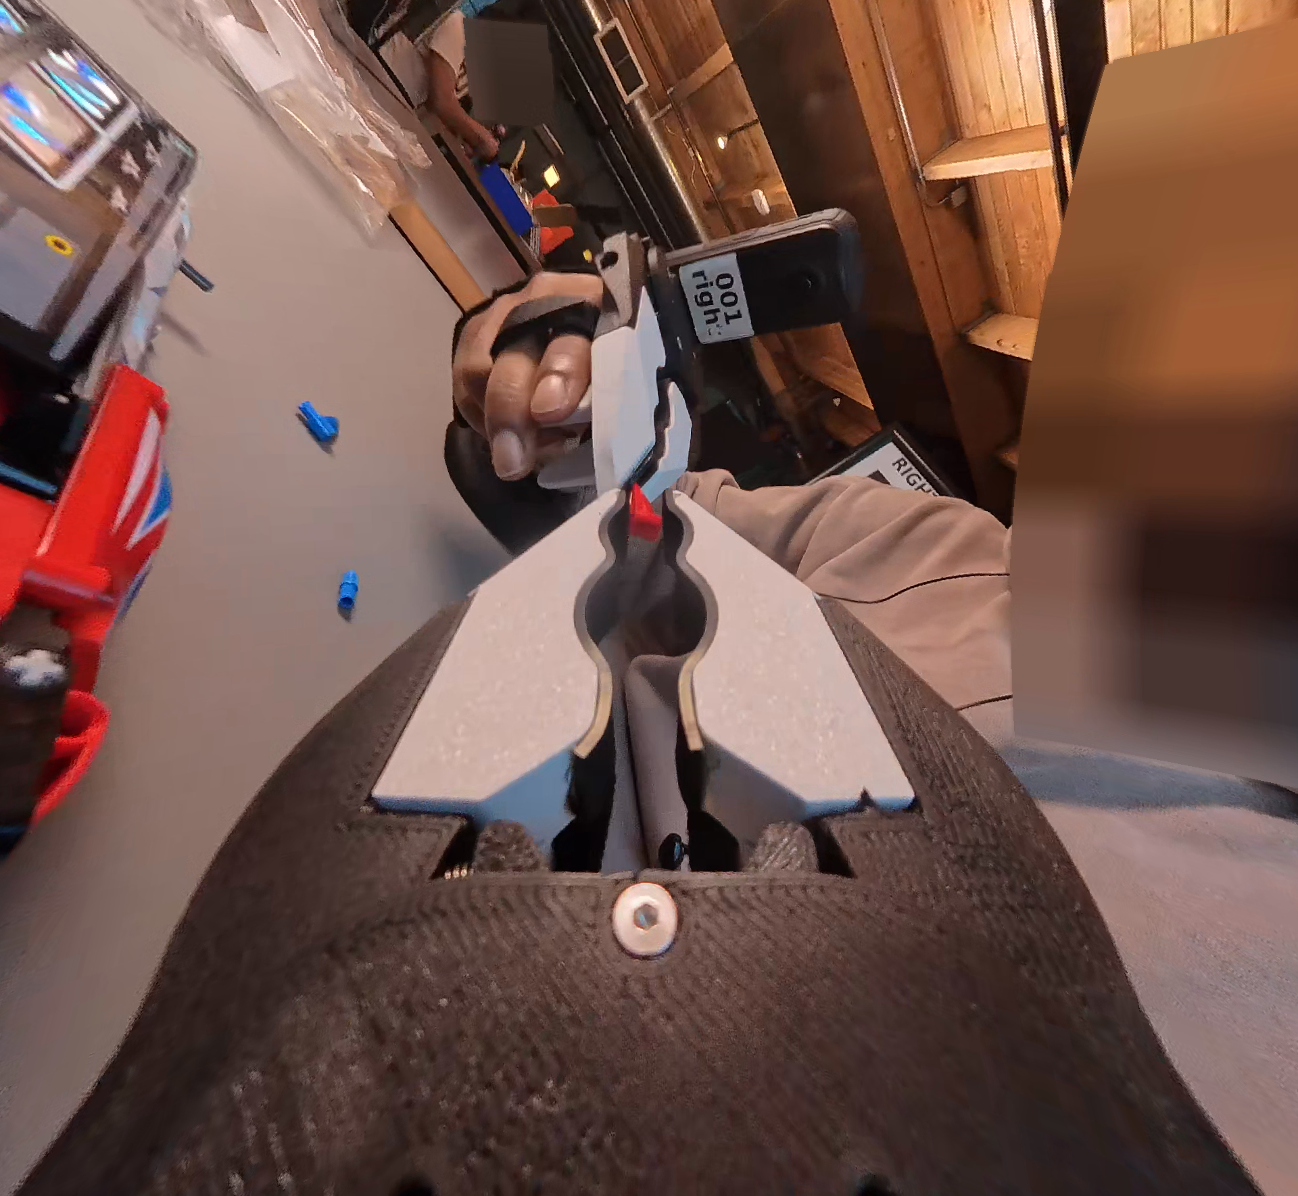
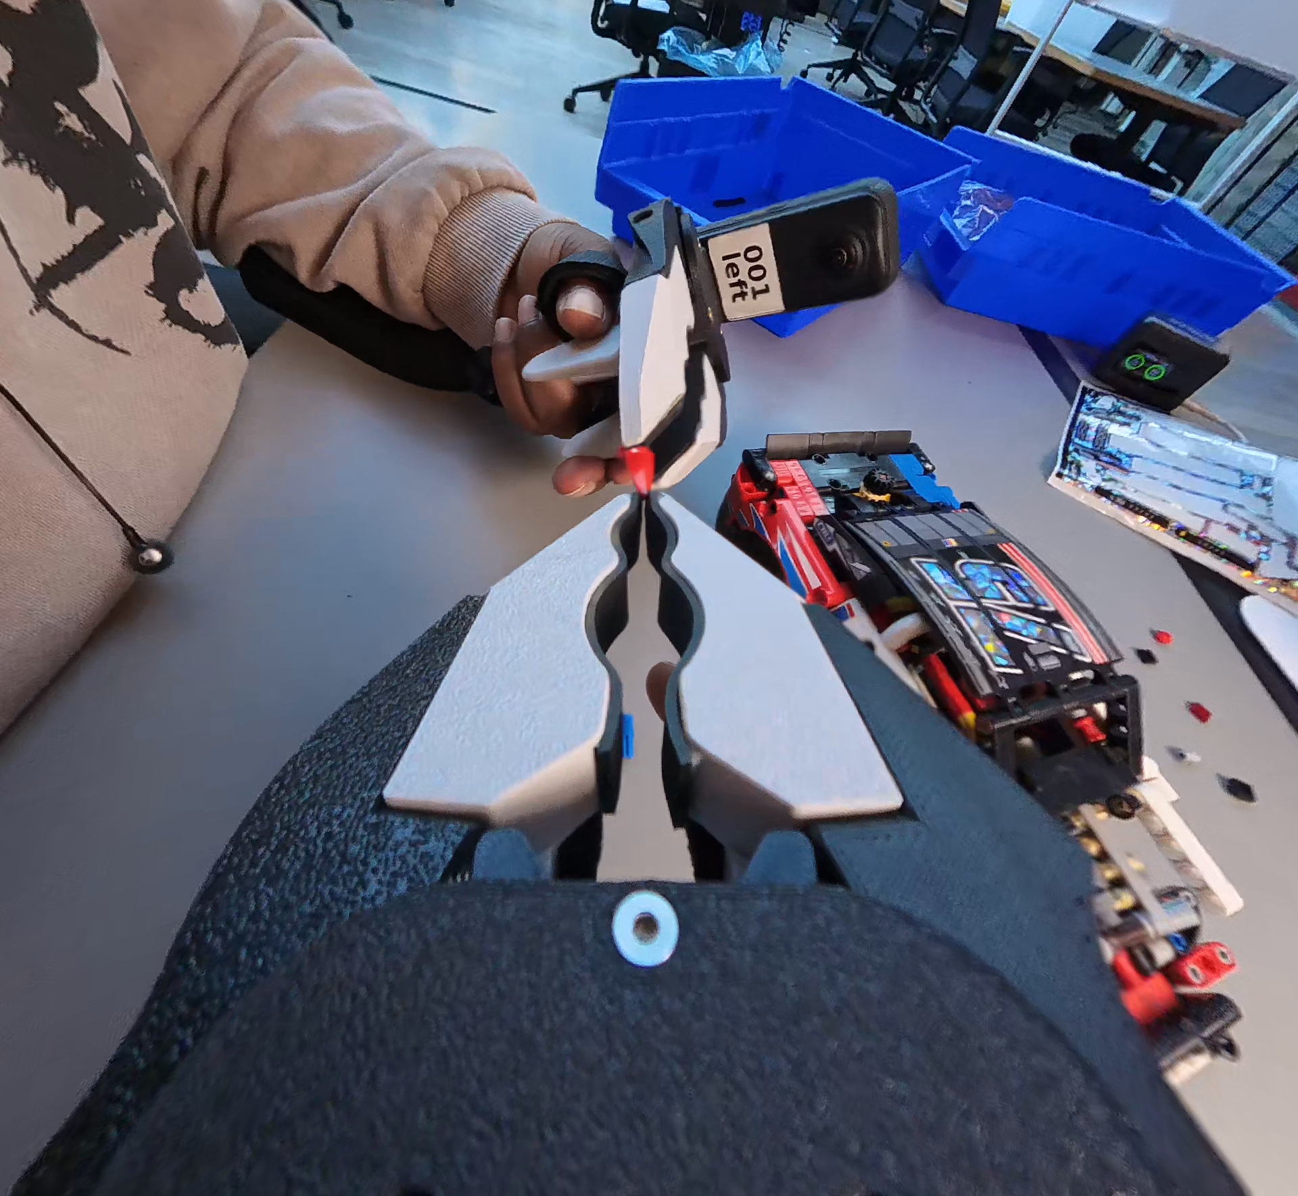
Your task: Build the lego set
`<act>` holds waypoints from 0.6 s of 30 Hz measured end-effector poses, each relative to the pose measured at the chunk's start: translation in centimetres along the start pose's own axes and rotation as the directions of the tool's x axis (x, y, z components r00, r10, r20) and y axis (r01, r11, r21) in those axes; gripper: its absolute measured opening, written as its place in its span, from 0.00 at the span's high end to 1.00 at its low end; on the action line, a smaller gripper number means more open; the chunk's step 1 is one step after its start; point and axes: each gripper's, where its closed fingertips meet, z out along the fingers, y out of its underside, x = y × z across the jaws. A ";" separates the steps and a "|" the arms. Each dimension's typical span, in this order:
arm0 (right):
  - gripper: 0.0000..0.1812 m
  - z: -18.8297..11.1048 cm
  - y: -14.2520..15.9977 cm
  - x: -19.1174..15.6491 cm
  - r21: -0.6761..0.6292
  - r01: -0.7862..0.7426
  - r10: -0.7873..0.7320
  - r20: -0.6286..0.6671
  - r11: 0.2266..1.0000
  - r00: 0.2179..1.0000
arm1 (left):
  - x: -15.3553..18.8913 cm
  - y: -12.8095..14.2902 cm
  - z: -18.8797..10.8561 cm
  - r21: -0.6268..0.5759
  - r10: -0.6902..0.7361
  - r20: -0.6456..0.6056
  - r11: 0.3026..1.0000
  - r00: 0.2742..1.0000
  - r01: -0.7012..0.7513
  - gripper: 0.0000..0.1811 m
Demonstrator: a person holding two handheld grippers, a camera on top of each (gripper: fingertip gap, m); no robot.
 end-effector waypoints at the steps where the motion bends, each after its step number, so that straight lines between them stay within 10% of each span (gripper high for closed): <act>1: 1.00 -0.1 0.0 0.3 0.008 -0.044 0.044 0.001 0.999 0.999 | 0.0 -0.6 -0.3 0.030 0.009 0.007 0.999 1.000 -0.009 0.97; 8: 1.00 -1.2 -0.3 1.8 0.067 -0.258 0.256 0.028 0.964 0.966 | -0.4 -1.9 -1.4 0.031 0.246 0.159 0.967 0.956 -0.253 0.90; 18: 1.00 -0.5 -0.1 1.2 -0.002 -0.808 0.772 0.297 0.589 0.562 | -1.5 -0.9 -0.6 -0.316 0.797 0.380 0.589 0.469 -0.744 0.89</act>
